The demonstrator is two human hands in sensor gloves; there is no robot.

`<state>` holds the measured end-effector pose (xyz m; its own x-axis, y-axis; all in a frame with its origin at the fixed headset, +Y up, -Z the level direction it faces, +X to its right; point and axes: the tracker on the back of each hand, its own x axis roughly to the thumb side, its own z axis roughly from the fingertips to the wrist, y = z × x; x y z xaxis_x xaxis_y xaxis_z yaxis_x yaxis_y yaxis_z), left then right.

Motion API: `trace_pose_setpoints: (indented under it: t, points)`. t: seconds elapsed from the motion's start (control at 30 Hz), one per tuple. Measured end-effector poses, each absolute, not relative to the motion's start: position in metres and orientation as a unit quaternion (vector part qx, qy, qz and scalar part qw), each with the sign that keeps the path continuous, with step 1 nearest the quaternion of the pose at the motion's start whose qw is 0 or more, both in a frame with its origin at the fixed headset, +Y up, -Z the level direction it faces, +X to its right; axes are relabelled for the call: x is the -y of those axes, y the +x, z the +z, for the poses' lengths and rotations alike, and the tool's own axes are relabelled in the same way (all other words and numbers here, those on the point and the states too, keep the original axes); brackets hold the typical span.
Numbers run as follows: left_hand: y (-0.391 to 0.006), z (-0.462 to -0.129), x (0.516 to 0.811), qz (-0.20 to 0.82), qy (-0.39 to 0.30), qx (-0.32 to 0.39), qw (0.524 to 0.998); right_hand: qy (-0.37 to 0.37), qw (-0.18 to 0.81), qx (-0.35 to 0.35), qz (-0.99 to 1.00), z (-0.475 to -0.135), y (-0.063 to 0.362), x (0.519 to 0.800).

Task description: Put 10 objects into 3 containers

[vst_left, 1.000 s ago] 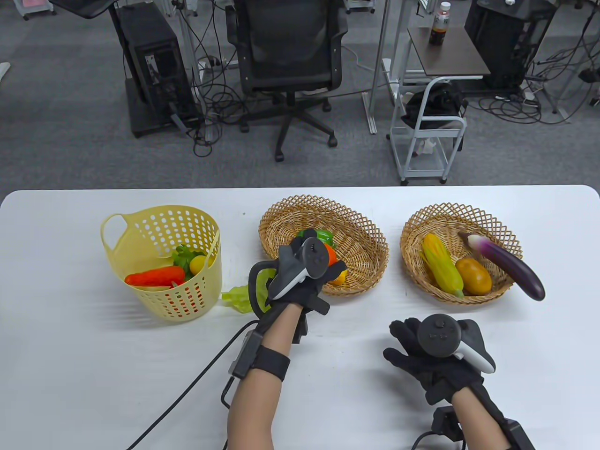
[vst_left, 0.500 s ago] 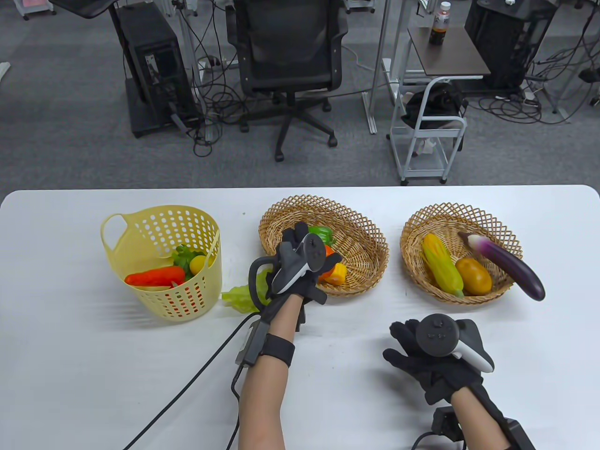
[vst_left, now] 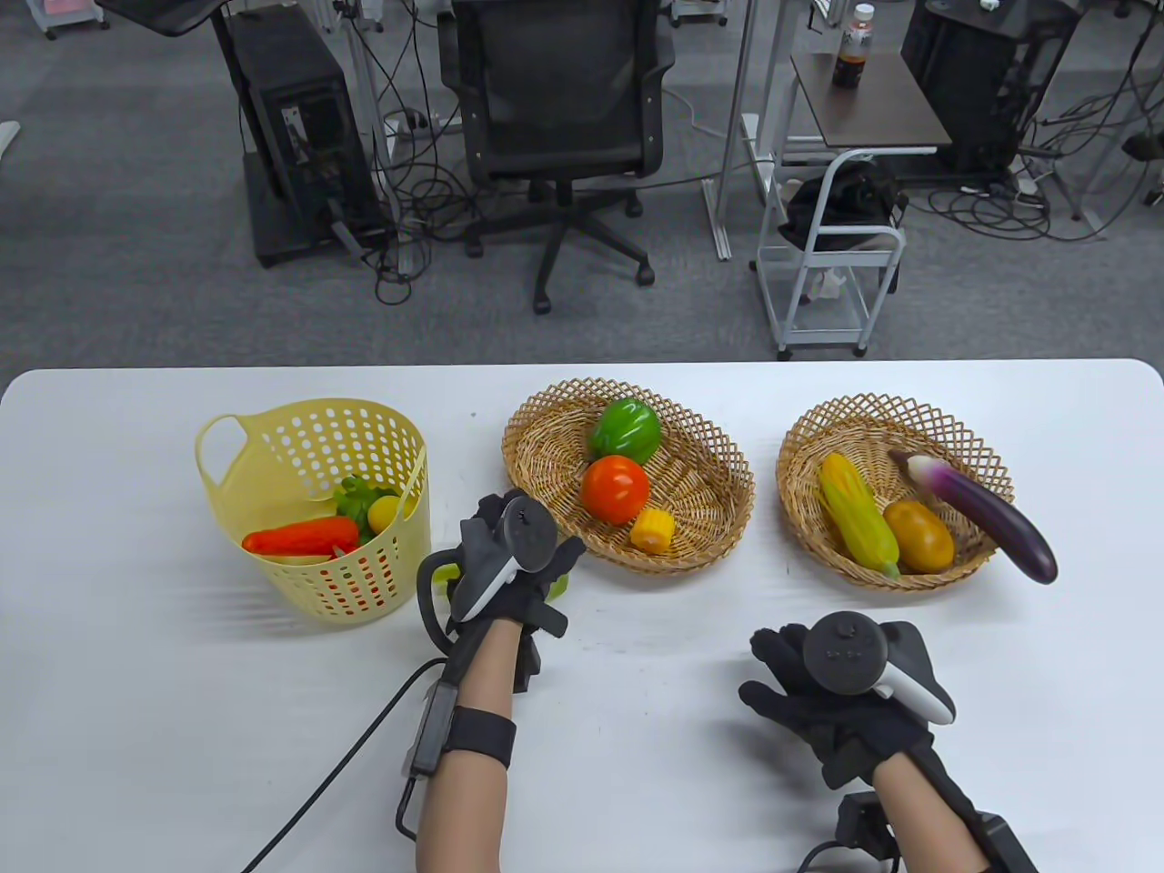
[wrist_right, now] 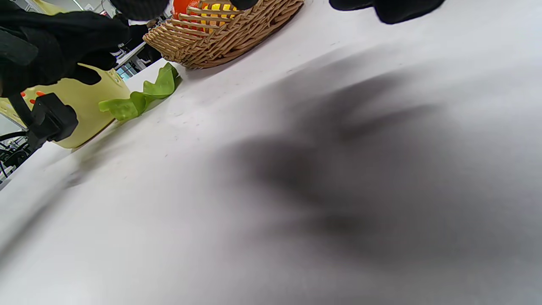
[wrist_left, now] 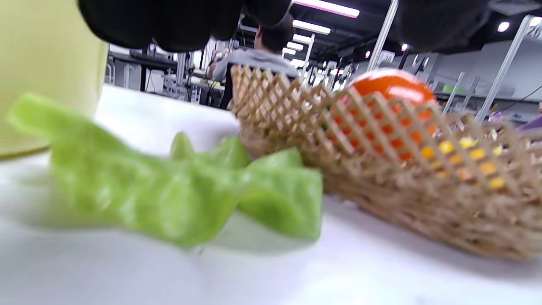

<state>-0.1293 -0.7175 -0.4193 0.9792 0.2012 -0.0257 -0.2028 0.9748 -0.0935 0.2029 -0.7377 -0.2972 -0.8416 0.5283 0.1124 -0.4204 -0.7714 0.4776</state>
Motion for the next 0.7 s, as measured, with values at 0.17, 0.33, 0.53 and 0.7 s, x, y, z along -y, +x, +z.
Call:
trace_pose_setpoints:
  t: [0.17,0.33,0.53,0.7]
  points:
    - [-0.133,-0.426,0.742,0.099,-0.1,-0.014,0.99,0.119,0.258,-0.224,0.932,-0.297,0.203,0.738]
    - [-0.133,-0.432,0.76,0.093,-0.129,-0.03,0.987,0.119,0.261,-0.227,0.931,-0.297,0.203,0.738]
    - [-0.125,-0.433,0.766,0.008,-0.139,-0.011,0.99,0.119,0.262,-0.228,0.93,-0.298,0.204,0.738]
    - [-0.129,-0.434,0.765,0.001,-0.133,-0.02,0.991,0.118,0.258,-0.229,0.931,-0.298,0.203,0.738]
